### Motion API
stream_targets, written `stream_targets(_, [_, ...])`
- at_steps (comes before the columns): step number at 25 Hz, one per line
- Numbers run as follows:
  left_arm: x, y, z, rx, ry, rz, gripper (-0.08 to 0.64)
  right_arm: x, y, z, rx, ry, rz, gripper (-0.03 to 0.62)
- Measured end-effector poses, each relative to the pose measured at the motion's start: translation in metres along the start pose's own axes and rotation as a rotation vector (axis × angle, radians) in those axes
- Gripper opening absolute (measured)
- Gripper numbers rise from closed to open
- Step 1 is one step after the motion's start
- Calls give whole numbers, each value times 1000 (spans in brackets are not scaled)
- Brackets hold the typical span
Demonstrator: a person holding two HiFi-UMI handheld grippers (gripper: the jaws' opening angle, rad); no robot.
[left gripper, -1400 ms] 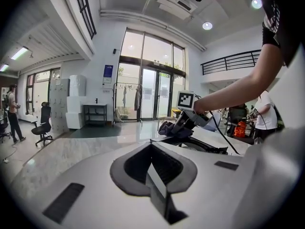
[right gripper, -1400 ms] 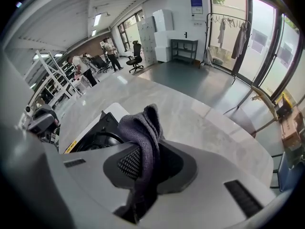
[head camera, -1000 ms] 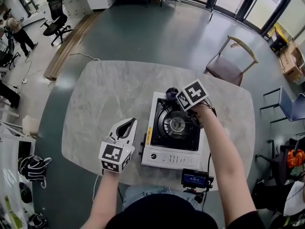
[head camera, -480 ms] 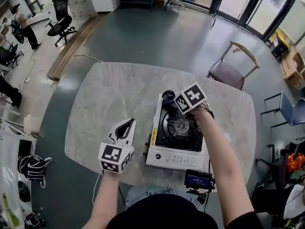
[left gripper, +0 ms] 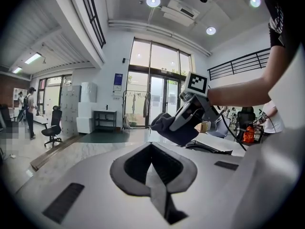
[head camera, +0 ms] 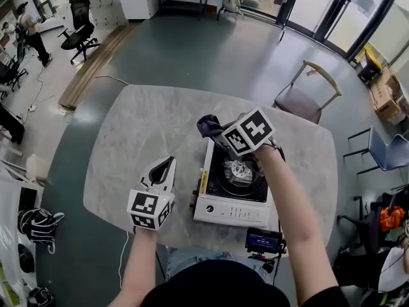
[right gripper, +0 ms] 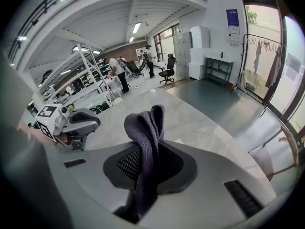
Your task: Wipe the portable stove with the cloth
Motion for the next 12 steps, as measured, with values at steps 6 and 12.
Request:
stream_targets(6, [5,0,-9,-15,3,-12,11,22,-10,42,50,113,57,67])
stream_targets(12, [6,4,-14,-27,5,-18,11,40,-17,68,186,187,-43,67])
Point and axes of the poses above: the fingertips, and each gripper's own axes: z forward along the fingers, y to its left, x out of its underside, the point moved 6 cm from there along -z, backward along the fingers, and after that the axes turned 6 degrees about z, right-handed, at the moved point
